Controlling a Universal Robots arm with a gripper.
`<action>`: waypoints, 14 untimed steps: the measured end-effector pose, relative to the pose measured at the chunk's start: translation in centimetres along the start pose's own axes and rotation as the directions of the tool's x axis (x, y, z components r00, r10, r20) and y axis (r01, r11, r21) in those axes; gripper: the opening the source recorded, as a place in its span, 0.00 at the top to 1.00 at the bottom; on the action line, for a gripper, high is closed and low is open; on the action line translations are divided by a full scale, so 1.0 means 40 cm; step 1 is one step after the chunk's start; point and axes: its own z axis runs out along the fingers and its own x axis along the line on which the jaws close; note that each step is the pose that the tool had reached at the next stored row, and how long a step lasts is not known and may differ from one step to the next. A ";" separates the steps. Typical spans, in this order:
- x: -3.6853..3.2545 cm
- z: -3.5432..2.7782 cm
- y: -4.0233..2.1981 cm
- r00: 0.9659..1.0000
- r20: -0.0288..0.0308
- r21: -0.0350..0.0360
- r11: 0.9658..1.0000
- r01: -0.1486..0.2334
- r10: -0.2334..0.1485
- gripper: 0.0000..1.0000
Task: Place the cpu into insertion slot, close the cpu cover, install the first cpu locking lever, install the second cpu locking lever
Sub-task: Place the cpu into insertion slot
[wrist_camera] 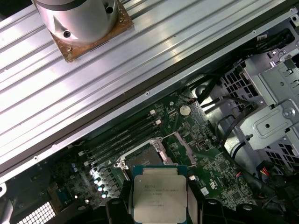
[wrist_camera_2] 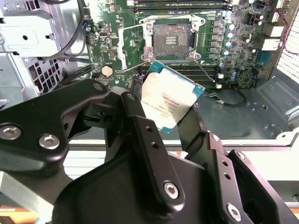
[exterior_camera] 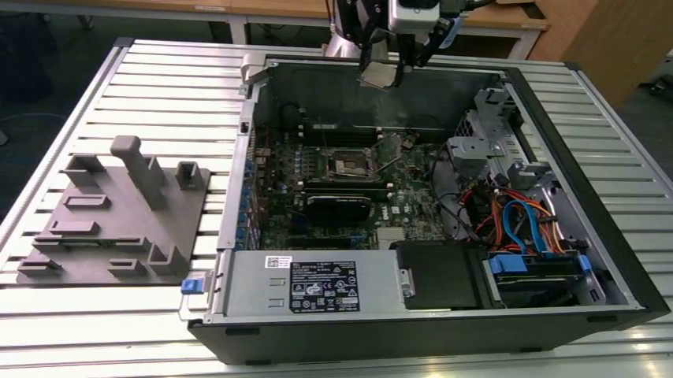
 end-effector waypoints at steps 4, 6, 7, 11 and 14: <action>0.000 0.000 0.000 1.000 0.000 0.000 1.000 -0.005 0.005 0.46; 0.000 0.001 0.000 1.000 0.002 -0.001 1.000 -0.022 0.022 0.46; 0.000 0.001 0.000 0.999 0.003 -0.001 0.999 -0.036 0.036 0.46; 0.001 0.004 -0.001 0.995 0.008 -0.002 0.995 -0.096 0.096 0.46; 0.012 0.006 -0.008 0.995 0.009 -0.002 0.995 -0.104 0.104 0.46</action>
